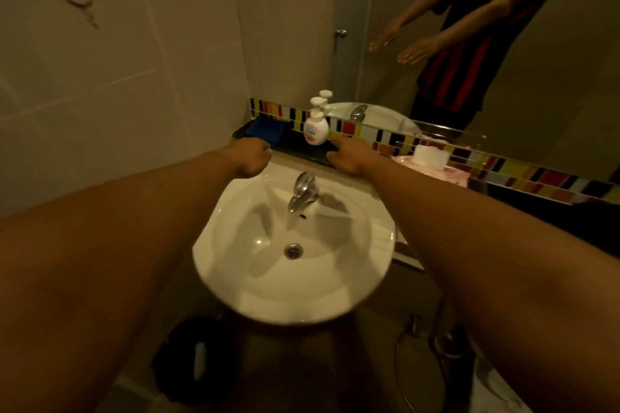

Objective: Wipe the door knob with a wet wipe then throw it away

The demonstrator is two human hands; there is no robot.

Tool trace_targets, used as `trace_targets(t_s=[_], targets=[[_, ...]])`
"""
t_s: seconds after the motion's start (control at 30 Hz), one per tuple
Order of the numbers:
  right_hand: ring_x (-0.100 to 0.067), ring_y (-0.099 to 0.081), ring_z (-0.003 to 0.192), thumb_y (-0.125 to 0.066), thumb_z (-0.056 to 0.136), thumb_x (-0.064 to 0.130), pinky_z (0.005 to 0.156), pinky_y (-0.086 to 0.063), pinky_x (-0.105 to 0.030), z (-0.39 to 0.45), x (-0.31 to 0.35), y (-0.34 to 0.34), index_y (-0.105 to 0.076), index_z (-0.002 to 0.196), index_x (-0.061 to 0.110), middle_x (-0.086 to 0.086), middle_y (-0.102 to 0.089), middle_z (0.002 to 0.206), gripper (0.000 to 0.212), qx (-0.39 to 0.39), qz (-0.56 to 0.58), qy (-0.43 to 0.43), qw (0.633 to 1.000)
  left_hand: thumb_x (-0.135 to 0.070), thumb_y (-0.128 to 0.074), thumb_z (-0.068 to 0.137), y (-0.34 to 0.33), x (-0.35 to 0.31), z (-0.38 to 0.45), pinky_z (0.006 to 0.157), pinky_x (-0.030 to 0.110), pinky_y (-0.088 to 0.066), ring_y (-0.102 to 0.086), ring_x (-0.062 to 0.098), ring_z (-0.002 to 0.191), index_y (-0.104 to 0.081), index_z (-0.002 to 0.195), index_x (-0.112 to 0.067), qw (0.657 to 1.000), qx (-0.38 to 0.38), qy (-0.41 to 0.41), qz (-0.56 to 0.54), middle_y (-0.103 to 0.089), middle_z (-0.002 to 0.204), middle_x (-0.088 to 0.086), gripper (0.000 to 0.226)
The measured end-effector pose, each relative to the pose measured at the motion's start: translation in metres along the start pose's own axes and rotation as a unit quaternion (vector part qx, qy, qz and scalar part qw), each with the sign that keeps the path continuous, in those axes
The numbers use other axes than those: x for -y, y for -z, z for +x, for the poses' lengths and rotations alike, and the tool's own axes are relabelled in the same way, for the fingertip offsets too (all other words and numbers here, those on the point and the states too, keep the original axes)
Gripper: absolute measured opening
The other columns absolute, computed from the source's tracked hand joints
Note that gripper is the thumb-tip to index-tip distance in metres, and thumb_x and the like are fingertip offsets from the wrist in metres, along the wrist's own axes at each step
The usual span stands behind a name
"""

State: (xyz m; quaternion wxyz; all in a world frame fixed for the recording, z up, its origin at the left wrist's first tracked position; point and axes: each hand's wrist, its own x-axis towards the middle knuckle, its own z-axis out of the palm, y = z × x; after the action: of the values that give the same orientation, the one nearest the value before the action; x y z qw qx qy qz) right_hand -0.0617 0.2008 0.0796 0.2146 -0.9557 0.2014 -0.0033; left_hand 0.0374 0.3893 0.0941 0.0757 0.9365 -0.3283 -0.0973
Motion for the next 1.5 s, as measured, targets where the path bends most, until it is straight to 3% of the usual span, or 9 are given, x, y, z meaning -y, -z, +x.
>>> trace_targets(t_s=[0.27, 0.57, 0.73, 0.9, 1.07, 1.17, 1.3, 1.43, 1.5], targets=[[-0.033, -0.055, 0.118, -0.044, 0.1, 0.022, 0.1, -0.047, -0.043, 0.057, -0.139, 0.037, -0.05, 0.134, 0.01, -0.017, -0.056, 0.134, 0.037, -0.023, 0.035, -0.079, 0.996, -0.026, -0.031, 0.103, -0.023, -0.121, 0.124, 0.102, 0.038, -0.04, -0.05, 0.035, 0.124, -0.053, 0.133, -0.005, 0.997, 0.035, -0.07, -0.011, -0.051, 0.138, 0.021, 0.042], [-0.032, -0.044, 0.134, -0.046, 0.101, 0.02, 0.105, -0.039, -0.037, 0.103, -0.276, 0.049, -0.038, 0.146, 0.011, -0.016, -0.041, 0.15, 0.047, -0.023, 0.06, -0.145, 0.987, -0.03, -0.034, 0.102, -0.076, -0.238, 0.228, 0.101, 0.039, -0.041, -0.053, 0.029, 0.121, -0.056, 0.129, -0.009, 0.987, 0.081, -0.11, -0.084, -0.056, 0.133, 0.015, 0.041], [-0.029, -0.057, 0.109, -0.049, 0.097, 0.014, 0.084, -0.046, -0.034, 0.12, -0.331, 0.048, -0.056, 0.127, 0.005, -0.017, -0.059, 0.127, 0.032, -0.049, 0.068, -0.194, 0.977, -0.027, -0.037, 0.101, -0.111, -0.278, 0.269, 0.093, 0.037, -0.043, -0.056, 0.028, 0.115, -0.057, 0.128, -0.01, 0.981, 0.111, -0.114, -0.112, -0.059, 0.129, 0.013, 0.038], [-0.03, -0.066, 0.092, -0.058, 0.091, 0.018, 0.082, -0.058, -0.043, 0.129, -0.361, 0.035, -0.066, 0.103, 0.004, -0.014, -0.068, 0.099, 0.021, -0.061, 0.105, -0.271, 0.955, -0.021, -0.042, 0.099, -0.143, -0.301, 0.299, 0.082, 0.036, -0.047, -0.06, 0.03, 0.107, -0.062, 0.118, -0.004, 0.985, 0.106, -0.1, -0.091, -0.063, 0.119, 0.016, 0.033], [-0.032, -0.067, 0.085, -0.057, 0.091, 0.017, 0.074, -0.059, -0.041, 0.141, -0.37, 0.019, -0.065, 0.096, 0.003, -0.015, -0.067, 0.093, 0.016, -0.106, 0.202, -0.318, 0.92, -0.013, -0.045, 0.095, -0.162, -0.306, 0.317, 0.094, 0.046, -0.053, -0.063, 0.034, 0.104, -0.065, 0.112, -0.001, 0.978, 0.093, -0.039, -0.182, -0.066, 0.113, 0.02, 0.029], [-0.029, -0.065, 0.085, -0.054, 0.093, 0.018, 0.066, -0.054, -0.033, 0.146, -0.368, 0.014, -0.067, 0.098, 0.003, -0.013, -0.066, 0.092, 0.021, -0.134, 0.245, -0.318, 0.906, -0.005, -0.048, 0.091, -0.166, -0.3, 0.326, 0.093, 0.046, -0.054, -0.064, 0.033, 0.103, -0.068, 0.113, -0.004, 0.955, 0.087, -0.008, -0.284, -0.068, 0.113, 0.018, 0.03], [-0.02, -0.059, 0.074, -0.05, 0.097, 0.028, 0.053, -0.04, -0.025, 0.144, -0.362, 0.011, -0.063, 0.089, 0.009, -0.001, -0.056, 0.073, 0.025, -0.162, 0.294, -0.301, 0.893, -0.006, -0.047, 0.091, -0.168, -0.296, 0.324, 0.098, 0.046, -0.051, -0.061, 0.03, 0.109, -0.064, 0.122, -0.01, 0.929, 0.094, -0.019, -0.357, -0.065, 0.122, 0.013, 0.036], [-0.013, -0.052, 0.068, -0.043, 0.099, 0.045, 0.058, -0.037, -0.026, 0.137, -0.357, 0.01, -0.06, 0.087, 0.013, 0.002, -0.053, 0.074, 0.038, -0.171, 0.323, -0.3, 0.881, -0.012, -0.042, 0.095, -0.167, -0.294, 0.314, 0.097, 0.045, -0.051, -0.06, 0.032, 0.109, -0.062, 0.121, -0.01, 0.906, 0.085, -0.011, -0.415, -0.062, 0.121, 0.018, 0.032], [-0.017, -0.055, 0.069, -0.042, 0.098, 0.048, 0.06, -0.039, -0.027, 0.134, -0.357, 0.008, -0.061, 0.081, 0.013, -0.002, -0.058, 0.075, 0.043, -0.167, 0.309, -0.295, 0.889, -0.018, -0.043, 0.097, -0.167, -0.292, 0.309, 0.084, 0.039, -0.052, -0.062, 0.029, 0.098, -0.065, 0.112, -0.006, 0.915, 0.081, -0.027, -0.395, -0.065, 0.111, 0.018, 0.029]])
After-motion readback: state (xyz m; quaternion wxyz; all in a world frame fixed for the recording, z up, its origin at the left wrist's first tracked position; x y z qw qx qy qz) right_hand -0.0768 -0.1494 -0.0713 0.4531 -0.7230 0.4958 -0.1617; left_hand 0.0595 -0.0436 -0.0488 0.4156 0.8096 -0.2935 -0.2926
